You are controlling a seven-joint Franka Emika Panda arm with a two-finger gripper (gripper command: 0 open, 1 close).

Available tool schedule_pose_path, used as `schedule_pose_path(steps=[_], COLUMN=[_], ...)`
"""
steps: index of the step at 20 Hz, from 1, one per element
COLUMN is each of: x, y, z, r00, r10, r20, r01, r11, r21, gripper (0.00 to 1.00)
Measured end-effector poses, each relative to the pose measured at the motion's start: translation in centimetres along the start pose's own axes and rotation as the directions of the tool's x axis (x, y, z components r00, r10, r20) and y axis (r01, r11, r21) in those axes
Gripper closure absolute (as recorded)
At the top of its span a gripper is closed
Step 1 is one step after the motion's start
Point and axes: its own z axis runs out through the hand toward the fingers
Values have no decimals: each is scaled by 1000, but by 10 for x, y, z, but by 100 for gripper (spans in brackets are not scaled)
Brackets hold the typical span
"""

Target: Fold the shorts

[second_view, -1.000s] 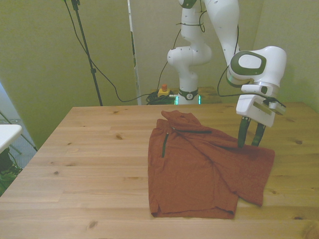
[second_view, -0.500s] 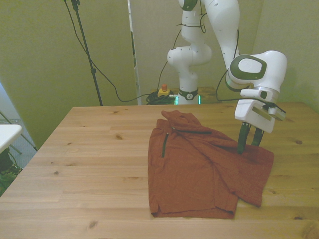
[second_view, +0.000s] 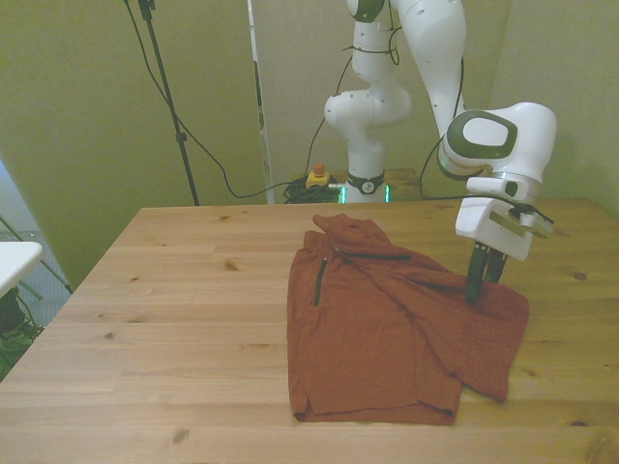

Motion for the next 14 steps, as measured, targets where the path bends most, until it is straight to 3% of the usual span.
schedule_pose_path(steps=[9, 14], x=[5, 47], y=[1, 18], z=[-3, -27], r00=[1000, 994], r10=[19, 104], r20=[-5, -31], r01=[-19, -103], r11=[1000, 994], r21=[4, 35], gripper=[100, 100])
